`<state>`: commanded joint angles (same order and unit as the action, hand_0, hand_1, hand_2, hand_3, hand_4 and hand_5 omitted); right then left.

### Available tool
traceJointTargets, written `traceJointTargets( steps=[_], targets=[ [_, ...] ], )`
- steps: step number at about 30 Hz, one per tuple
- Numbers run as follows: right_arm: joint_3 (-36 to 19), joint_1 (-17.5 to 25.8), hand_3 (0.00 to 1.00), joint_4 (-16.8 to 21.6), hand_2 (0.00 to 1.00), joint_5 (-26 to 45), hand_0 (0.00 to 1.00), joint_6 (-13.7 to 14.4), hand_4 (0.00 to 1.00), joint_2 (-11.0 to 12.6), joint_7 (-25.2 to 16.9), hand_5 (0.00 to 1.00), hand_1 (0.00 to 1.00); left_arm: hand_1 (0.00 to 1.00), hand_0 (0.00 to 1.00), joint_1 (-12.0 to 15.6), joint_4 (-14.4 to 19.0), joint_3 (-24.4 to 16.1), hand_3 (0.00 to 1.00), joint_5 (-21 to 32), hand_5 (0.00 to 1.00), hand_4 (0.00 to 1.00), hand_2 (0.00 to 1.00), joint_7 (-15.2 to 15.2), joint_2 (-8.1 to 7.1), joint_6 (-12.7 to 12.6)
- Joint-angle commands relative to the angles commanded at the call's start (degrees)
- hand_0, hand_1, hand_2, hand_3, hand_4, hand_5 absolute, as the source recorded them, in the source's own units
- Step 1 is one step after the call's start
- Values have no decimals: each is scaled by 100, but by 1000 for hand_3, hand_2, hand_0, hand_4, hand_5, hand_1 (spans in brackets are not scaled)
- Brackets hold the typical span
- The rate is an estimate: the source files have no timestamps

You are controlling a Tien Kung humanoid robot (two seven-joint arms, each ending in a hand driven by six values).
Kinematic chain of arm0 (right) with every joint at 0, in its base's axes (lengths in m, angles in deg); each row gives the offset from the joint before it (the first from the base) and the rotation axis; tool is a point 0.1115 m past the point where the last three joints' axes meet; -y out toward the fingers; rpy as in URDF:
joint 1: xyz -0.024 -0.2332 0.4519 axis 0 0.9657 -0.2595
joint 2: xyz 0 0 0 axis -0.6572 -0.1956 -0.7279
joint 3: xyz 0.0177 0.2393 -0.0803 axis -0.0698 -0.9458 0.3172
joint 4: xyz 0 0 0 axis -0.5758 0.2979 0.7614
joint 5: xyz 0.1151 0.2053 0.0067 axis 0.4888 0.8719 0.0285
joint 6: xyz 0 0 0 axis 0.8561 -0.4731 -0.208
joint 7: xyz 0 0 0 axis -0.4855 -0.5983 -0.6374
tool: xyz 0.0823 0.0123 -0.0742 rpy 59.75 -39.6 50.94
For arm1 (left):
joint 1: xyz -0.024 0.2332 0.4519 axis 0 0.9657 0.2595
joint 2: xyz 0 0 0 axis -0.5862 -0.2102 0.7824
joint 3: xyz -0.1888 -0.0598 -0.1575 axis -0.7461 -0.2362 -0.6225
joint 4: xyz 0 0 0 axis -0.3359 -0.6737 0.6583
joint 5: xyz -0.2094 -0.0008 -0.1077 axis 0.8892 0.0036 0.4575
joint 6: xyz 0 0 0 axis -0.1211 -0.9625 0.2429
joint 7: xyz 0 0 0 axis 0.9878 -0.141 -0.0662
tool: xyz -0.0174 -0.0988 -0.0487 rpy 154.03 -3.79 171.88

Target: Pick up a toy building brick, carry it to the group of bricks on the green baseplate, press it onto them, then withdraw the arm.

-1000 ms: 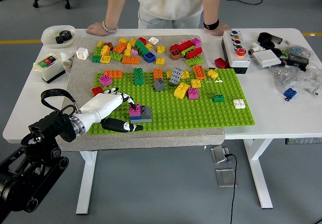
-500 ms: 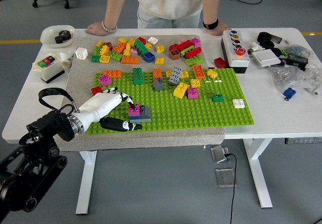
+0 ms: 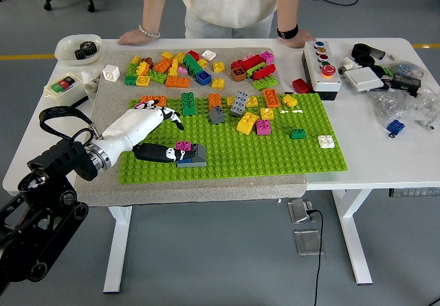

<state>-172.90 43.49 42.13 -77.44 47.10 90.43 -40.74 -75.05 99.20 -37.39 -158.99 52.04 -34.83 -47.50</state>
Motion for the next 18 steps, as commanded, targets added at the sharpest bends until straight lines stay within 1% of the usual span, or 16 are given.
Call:
traceJointTargets(
  steps=[1, 2, 4, 5, 8, 10, 11, 13, 16, 17, 18],
  targets=[
    [-1, 0, 558, 0, 692, 0, 739, 0, 813, 0, 0, 501, 641, 852, 998, -4, 0, -3, 655, 1, 746, 998, 814, 2, -1, -19],
    [-3, -3, 558, 0, 692, -1, 739, 1, 813, 3, -1, 501, 641, 852, 998, -21, -3, -19, 655, 31, 746, 998, 814, 23, -11, -128],
    [-9, -6, 558, 0, 692, -2, 739, 2, 813, 5, -1, 501, 641, 852, 998, -38, -1, -34, 655, 51, 746, 998, 814, 47, -23, -246],
    [-13, -8, 558, 0, 692, -4, 739, 2, 813, 6, 0, 501, 641, 818, 972, -49, 3, -45, 684, 55, 727, 998, 790, 65, -31, -321],
    [-26, -10, 558, 0, 692, -4, 739, 5, 813, 7, 1, 501, 641, 818, 972, -77, 19, -104, 684, 123, 727, 998, 790, 144, -66, -570],
    [-32, -11, 558, 0, 692, -6, 739, 5, 813, 7, 1, 501, 641, 818, 972, -90, 31, -132, 684, 144, 727, 998, 790, 170, -85, -641],
    [-34, -12, 558, 0, 692, -6, 740, 5, 813, 7, 1, 501, 640, 800, 941, -92, 33, -137, 720, 148, 631, 998, 767, 174, -88, -652],
    [-33, -20, 558, 0, 692, 2, 740, 8, 813, 5, -1, 501, 640, 800, 941, -95, 52, -159, 720, 210, 631, 998, 767, 223, -124, -787],
    [-34, -28, 558, 0, 692, 7, 740, 10, 813, 4, -3, 501, 640, 800, 941, -82, 81, -188, 720, 282, 631, 998, 767, 263, -164, -900],
    [-35, -28, 558, 0, 691, 9, 740, 13, 813, 6, -3, 500, 641, 800, 912, -66, 104, -218, 719, 327, 556, 976, 762, 269, -185, -950],
    [-37, -27, 558, 0, 691, 8, 740, 13, 813, 8, -2, 500, 641, 800, 912, -57, 118, -236, 719, 347, 556, 976, 762, 272, -195, -970]
  ],
)
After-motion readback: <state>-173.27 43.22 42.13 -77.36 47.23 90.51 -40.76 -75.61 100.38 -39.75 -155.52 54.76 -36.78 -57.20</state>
